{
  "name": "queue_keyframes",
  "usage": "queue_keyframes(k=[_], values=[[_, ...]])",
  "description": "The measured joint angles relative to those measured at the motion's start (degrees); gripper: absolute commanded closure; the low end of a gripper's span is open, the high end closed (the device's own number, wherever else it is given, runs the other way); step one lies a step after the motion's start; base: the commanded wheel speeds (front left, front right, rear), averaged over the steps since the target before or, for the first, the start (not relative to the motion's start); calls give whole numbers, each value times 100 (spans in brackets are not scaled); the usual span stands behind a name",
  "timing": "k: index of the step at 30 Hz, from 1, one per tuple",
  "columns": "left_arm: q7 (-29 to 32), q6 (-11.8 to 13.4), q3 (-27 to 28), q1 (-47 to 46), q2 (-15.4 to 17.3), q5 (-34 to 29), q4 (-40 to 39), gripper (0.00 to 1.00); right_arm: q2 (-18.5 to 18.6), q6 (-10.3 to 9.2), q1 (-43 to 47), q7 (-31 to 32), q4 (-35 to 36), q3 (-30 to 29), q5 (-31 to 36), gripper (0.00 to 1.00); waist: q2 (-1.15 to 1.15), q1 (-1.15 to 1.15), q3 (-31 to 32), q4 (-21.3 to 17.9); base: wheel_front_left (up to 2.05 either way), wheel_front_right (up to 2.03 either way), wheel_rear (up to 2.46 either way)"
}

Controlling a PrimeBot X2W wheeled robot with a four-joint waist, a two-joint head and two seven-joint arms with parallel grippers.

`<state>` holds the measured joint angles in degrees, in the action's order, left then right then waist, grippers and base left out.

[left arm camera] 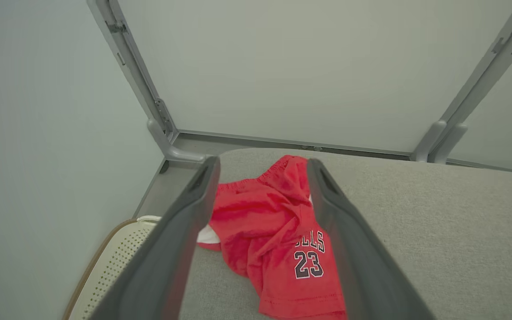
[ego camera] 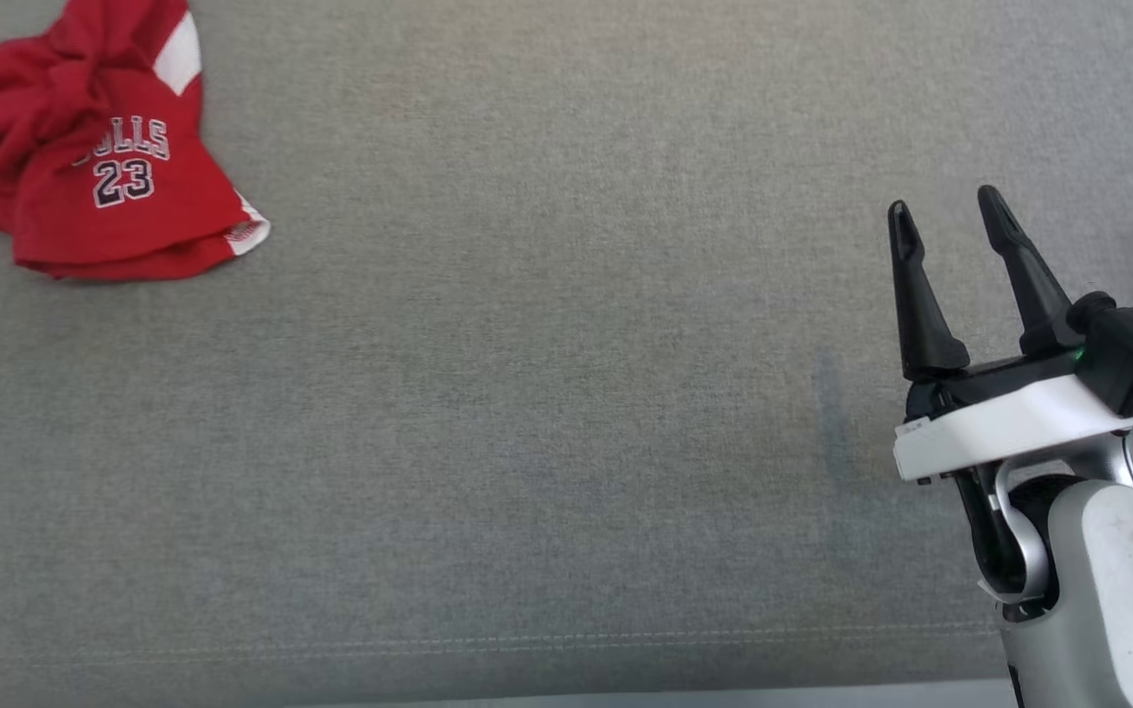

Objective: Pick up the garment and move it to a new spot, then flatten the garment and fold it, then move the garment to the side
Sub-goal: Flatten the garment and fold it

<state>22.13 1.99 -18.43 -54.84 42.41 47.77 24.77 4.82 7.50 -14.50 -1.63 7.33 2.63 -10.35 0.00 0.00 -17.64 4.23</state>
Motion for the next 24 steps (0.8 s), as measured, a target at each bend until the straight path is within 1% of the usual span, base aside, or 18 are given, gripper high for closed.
queue_keyframes(k=[5, 12, 19, 23, 24], values=[[310, 60, -42, -315, 101, -12, 345, 0, 4, 0, -99, -24, 168, -64, 9, 0, 0, 0, -536, -328, 0, 0, 0], [434, 101, -155, -474, 145, -110, 725, 0, 3, 0, -195, -75, 244, -91, 19, 0, 0, -1, -1253, -706, 0, 0, 0], [388, 209, -271, -471, 163, -275, 1006, 0, 0, 0, -263, -126, 244, -105, 51, 0, 0, -1, -1795, -969, 0, 0, 0], [332, 213, -280, -470, 182, -298, 1188, 0, -7, 0, -344, -148, 220, -80, 84, 0, 0, -1, -1967, -1064, 0, 0, 0], [314, 214, -282, -470, 191, -302, 1233, 22, -9, 0, -348, -149, 211, -76, 86, 0, 0, -1, -1985, -1084, 0, 0, 0]])
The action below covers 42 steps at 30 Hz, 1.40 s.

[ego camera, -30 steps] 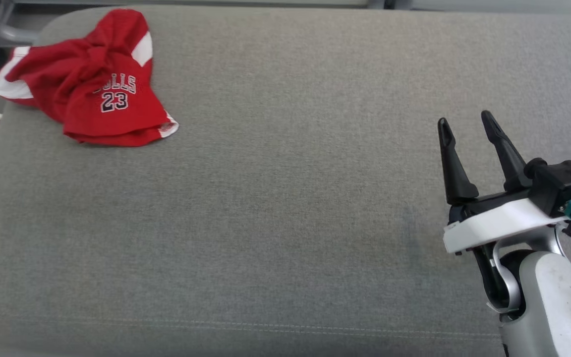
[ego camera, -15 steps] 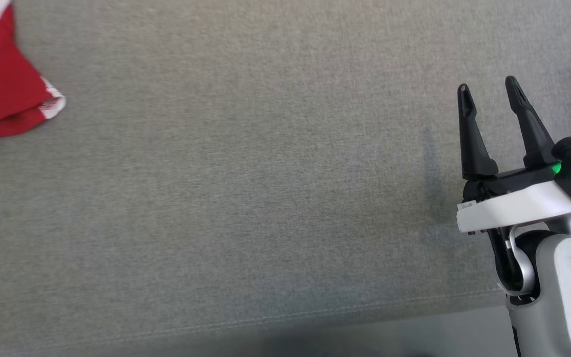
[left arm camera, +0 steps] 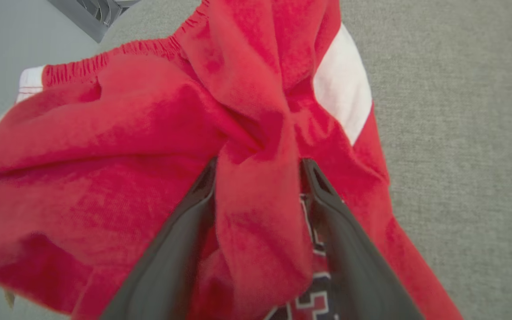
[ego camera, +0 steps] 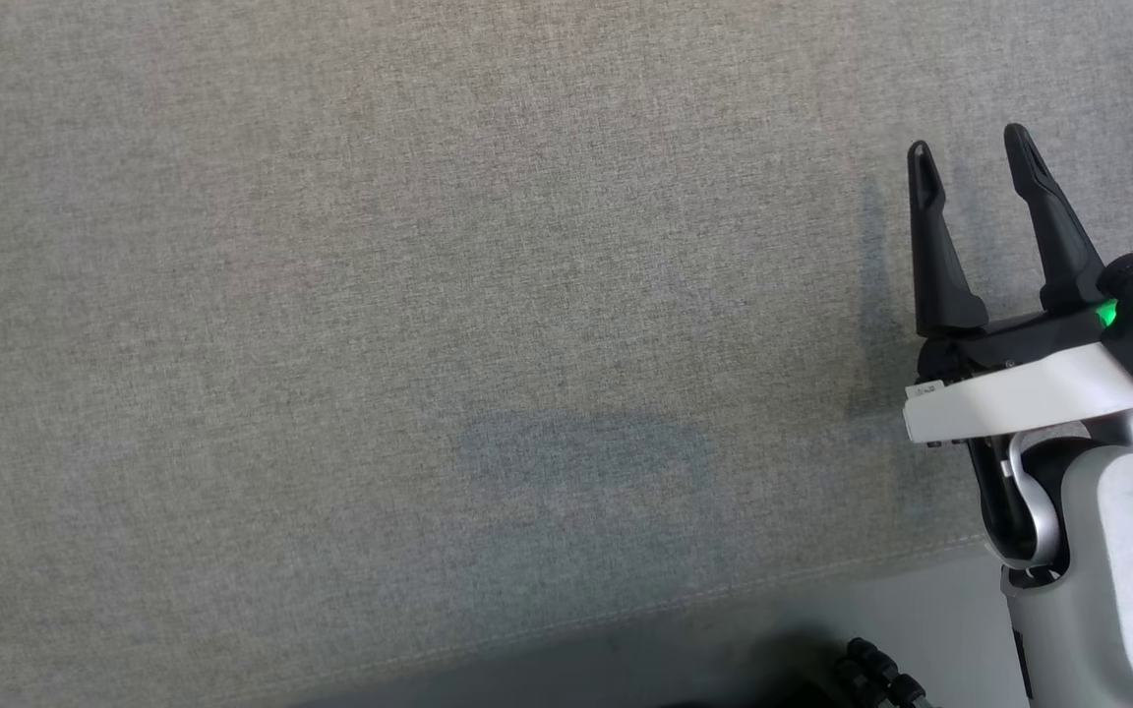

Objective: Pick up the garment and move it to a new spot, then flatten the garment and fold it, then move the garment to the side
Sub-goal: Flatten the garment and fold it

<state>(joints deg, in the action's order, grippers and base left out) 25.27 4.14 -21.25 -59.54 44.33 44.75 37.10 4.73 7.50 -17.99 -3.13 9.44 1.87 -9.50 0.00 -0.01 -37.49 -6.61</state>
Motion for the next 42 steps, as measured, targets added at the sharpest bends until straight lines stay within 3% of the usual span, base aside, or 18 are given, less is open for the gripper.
queue_keyframes(k=[1, 2, 3, 4, 12, 24, 30, 37, 42], values=[[-15, 2, -16, 1, 15, -19, 27, 42, 0, 0, 0, -2, -13, -2, 1, 0, 0, 0, -9, -13, 0, 0, 0], [-37, 10, -34, 2, 22, -54, 52, 51, 0, 0, -1, -8, -29, -7, 5, 0, 0, 0, -7, -15, 0, 0, 0], [-77, 16, -49, 7, 33, -76, 71, 79, 0, 0, -5, -10, -46, -8, 7, 0, 0, 0, 4, -14, 0, 0, 0], [-153, 21, -73, 15, 54, -136, 88, 99, 0, 0, -10, -18, -66, -7, 10, 0, 0, 0, 21, -11, 0, 0, 0], [-1099, -132, -203, 4, 129, -512, 152, 100, 0, 0, -31, -104, -259, -37, 19, 0, 0, 0, 307, 13, 0, 0, 0], [-1120, -1076, -1143, -314, -477, -709, -407, 100, -45, 0, 285, -192, -700, -53, -5, 0, 0, 1, 1407, 50, 0, 0, 0], [-1037, -1145, -1871, -211, -641, -369, -1280, 100, -73, 0, 612, -144, -765, -53, -19, 0, 0, 2, 2031, 30, 0, 0, 0], [-920, -1154, -3051, 27, -570, 278, -2587, 100, -107, 0, 923, -64, -736, 23, -48, 0, 0, 2, 2630, -111, 0, 0, 0], [-957, -1154, -3522, 28, -563, 523, -2943, 100, -122, 0, 976, -41, -710, 68, -52, 0, 0, 2, 2780, -315, 0, 0, 0]])
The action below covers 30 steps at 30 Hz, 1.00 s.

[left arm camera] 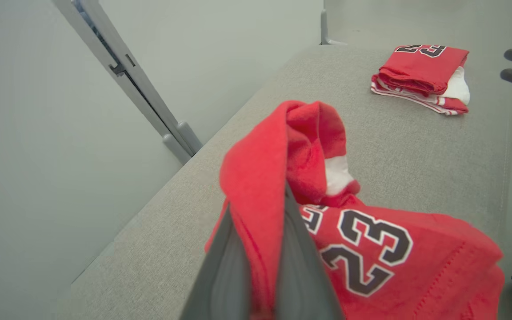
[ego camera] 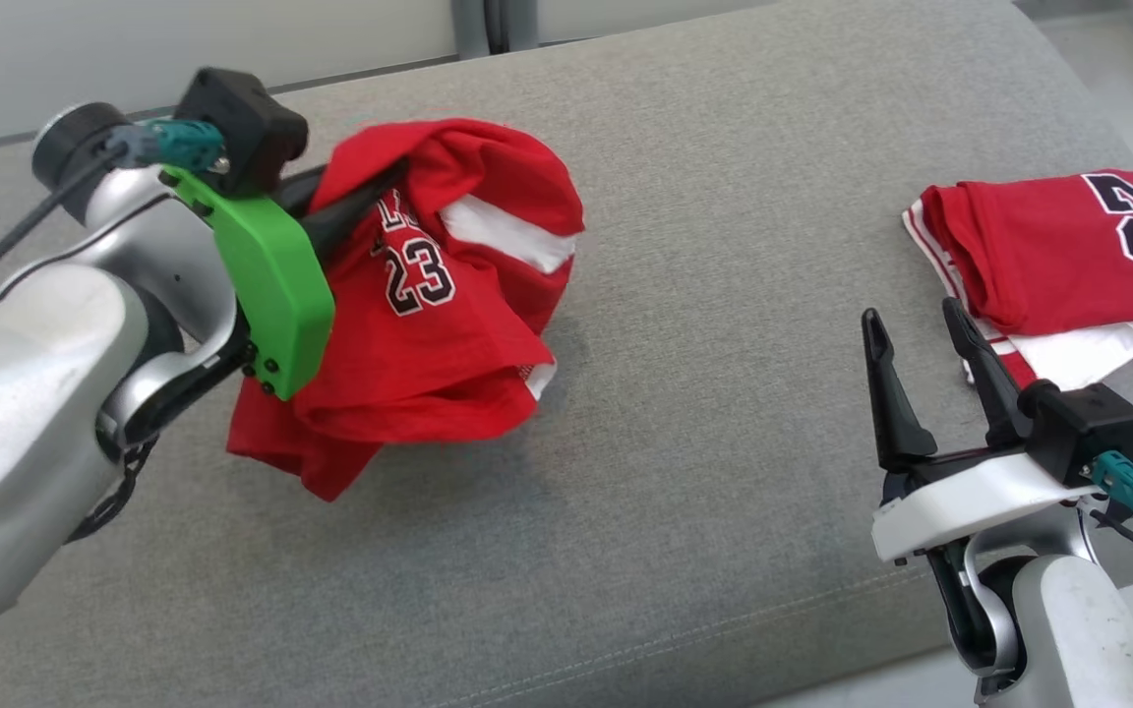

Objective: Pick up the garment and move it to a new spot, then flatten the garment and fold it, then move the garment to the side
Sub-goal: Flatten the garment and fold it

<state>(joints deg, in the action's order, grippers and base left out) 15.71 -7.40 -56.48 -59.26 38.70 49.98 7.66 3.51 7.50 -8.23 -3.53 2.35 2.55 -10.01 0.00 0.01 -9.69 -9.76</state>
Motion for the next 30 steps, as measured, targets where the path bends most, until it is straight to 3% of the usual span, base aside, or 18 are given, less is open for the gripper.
queue_keyframes(k=[12, 20, 21, 22, 23, 30], values=[[-644, 0, -816, -531, -330, 335, -131, 100, -38, 0, -35, -31, -69, 296, -89, 0, 0, 0, -100, -504, 0, 0, 0], [-790, 0, -1499, -492, -493, 537, 870, 100, -56, 0, -224, -160, -316, 619, -222, 0, 0, 0, -340, -693, 0, 0, 0], [-845, 0, -1543, -468, -535, 532, 1036, 85, -58, 0, -266, -172, -356, 651, -240, 0, 0, 0, -365, -720, 0, 0, 0], [-903, 0, -1572, -441, -571, 527, 1211, 55, -58, 0, -298, -209, -387, 676, -253, 0, 0, 0, -388, -745, 0, 0, 0], [-1014, -1, -1594, -410, -605, 464, 1391, 0, -59, 0, -318, -215, -414, 700, -259, 0, 0, 0, -409, -769, 0, 0, 0], [-1287, -1, -1677, -208, -750, 74, 2444, 0, -63, 0, -391, -324, -647, 773, -342, 0, 0, 0, -405, -832, 0, 0, 0]])
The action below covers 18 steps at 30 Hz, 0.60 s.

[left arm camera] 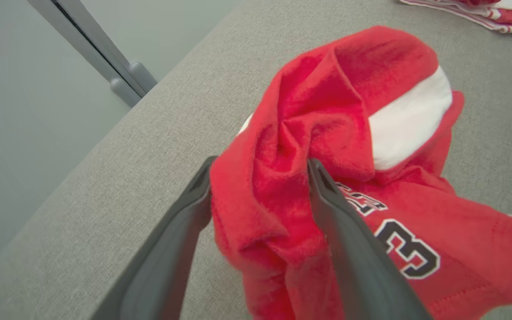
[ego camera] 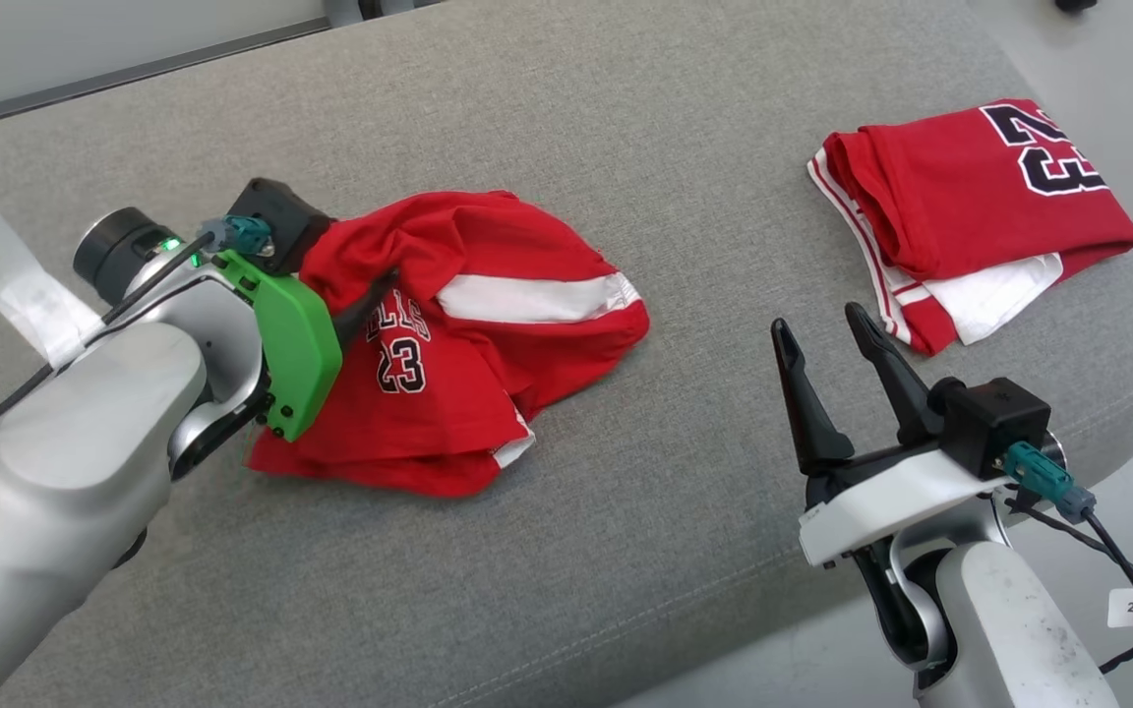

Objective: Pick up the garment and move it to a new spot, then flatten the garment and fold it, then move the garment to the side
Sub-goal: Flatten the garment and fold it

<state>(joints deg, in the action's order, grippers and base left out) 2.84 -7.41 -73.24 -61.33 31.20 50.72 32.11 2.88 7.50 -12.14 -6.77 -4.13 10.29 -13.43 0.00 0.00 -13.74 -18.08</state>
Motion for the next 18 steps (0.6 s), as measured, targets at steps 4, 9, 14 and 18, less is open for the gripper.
queue_keyframes(k=[4, 9, 14, 18], values=[[-105, 0, -9, 77, -3, -35, 346, 0, 1, 0, 14, -5, -91, -60, 11, 0, 0, 0, 99, 78, 0, 0, 0], [-265, 0, -9, 83, 27, 263, 541, 0, -1, 0, 100, 24, -99, -152, 57, 0, 0, 0, 291, 241, 0, 0, 0], [-530, 1, 167, 174, 59, 638, 479, 0, -2, 0, 272, 109, -44, -276, 109, 0, 0, 0, 531, 466, 0, 0, 0], [-967, 201, 515, 518, -22, 1043, 183, 0, -1, 0, 439, 166, 64, -412, 145, 0, 0, 0, 726, 682, 0, 0, 0]])
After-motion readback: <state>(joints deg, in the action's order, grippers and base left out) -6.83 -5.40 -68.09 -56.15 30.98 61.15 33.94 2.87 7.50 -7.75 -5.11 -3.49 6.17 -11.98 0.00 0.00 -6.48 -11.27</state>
